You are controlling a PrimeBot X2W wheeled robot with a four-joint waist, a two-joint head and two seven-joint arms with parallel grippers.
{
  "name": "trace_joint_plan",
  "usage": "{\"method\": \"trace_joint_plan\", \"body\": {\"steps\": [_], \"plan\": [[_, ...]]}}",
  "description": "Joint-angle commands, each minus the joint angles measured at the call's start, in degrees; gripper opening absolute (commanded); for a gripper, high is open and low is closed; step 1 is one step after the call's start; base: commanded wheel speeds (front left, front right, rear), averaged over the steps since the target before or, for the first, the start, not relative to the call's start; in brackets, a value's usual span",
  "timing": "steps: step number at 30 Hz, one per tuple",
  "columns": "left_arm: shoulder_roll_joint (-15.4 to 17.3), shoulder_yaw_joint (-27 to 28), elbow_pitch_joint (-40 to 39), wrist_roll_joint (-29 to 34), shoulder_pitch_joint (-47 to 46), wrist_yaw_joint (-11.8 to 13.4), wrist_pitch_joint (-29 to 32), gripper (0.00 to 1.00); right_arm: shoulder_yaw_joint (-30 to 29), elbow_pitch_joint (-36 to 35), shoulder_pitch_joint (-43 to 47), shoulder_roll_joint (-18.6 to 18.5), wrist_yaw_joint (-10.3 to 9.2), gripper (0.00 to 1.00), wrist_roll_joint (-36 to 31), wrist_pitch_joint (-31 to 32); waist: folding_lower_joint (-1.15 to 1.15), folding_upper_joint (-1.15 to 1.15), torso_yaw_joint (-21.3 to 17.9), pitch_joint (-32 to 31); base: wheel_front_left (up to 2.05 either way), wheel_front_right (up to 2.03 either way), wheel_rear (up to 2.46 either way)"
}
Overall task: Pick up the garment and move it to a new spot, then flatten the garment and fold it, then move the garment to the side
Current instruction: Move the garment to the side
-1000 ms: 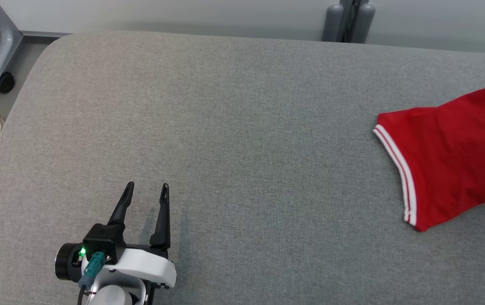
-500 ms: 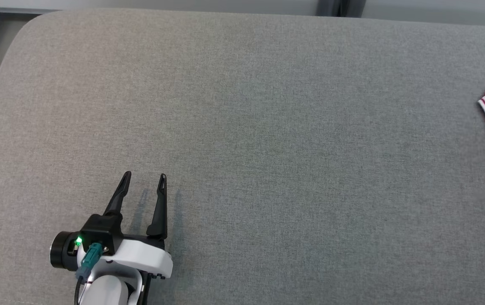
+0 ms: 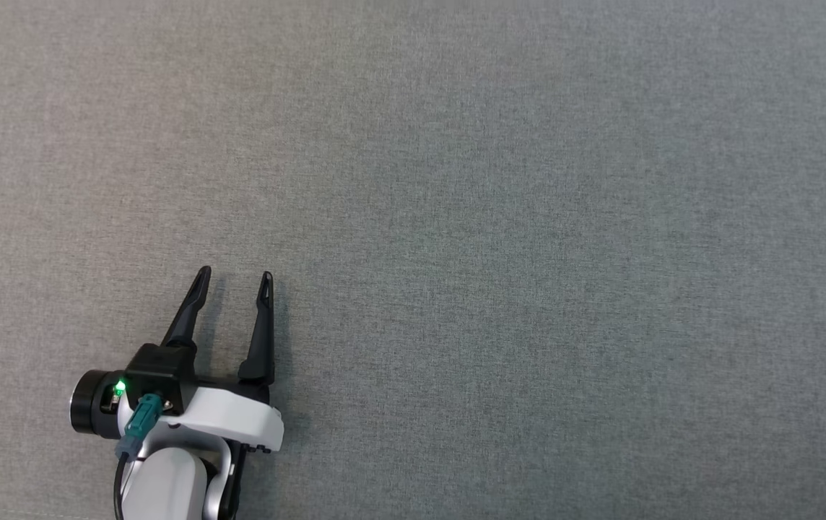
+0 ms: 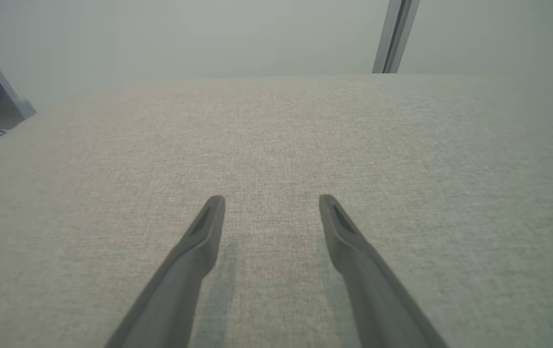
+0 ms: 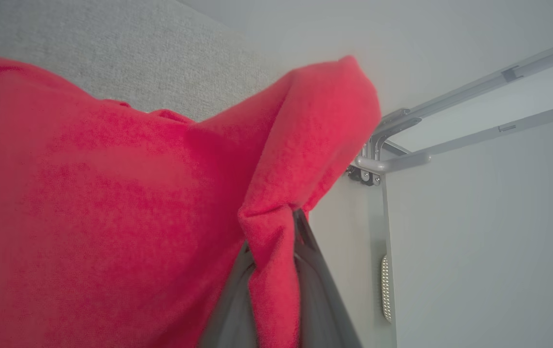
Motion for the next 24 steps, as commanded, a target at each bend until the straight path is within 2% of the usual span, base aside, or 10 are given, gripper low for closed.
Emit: {"method": "trace_joint_plan", "body": {"steps": [1,9,10,11,12,24], "plan": [[0.2,0.3,-0.2,0.2,-1.0,-0.3,-0.2,1.00,0.1,1.0,-0.5,0.4,-0.01,0.00,-1.3,0.6,0.00,0.00,-0.1,0.9,0.00,0.00,0.00],[0.2,0.0,-0.2,0.4,-1.8,-0.6,-0.2,1.00,-0.9,5.7,-2.3,3.3,-0.01,0.00,-8.3,0.3,0.00,0.00,-0.2,2.7,0.00,0.00,0.00],[0.2,0.0,-0.2,0.5,-1.9,-0.5,-0.2,1.00,-0.9,6.1,-2.1,3.9,-0.01,0.15,-8.4,0.7,0.00,0.00,-0.2,2.8,0.00,0.00,0.00],[0.2,0.0,-0.2,0.5,-1.9,-0.5,-0.2,1.00,-1.2,6.2,-1.8,4.8,-0.01,0.73,-8.0,0.9,0.00,0.00,-0.2,2.9,0.00,0.00,0.00],[0.2,0.0,-0.2,0.6,-1.9,-0.4,-0.2,1.00,-1.1,6.5,-1.9,5.0,-0.01,1.00,-8.7,0.9,0.00,0.00,-0.2,3.0,0.00,0.00,0.00],[0.2,-0.7,0.6,0.0,-0.7,-0.1,-0.2,1.00,-1.4,5.8,-2.9,7.9,-0.02,1.00,-11.2,-0.2,0.00,0.00,-0.4,0.1,0.00,0.00,0.00]]}}
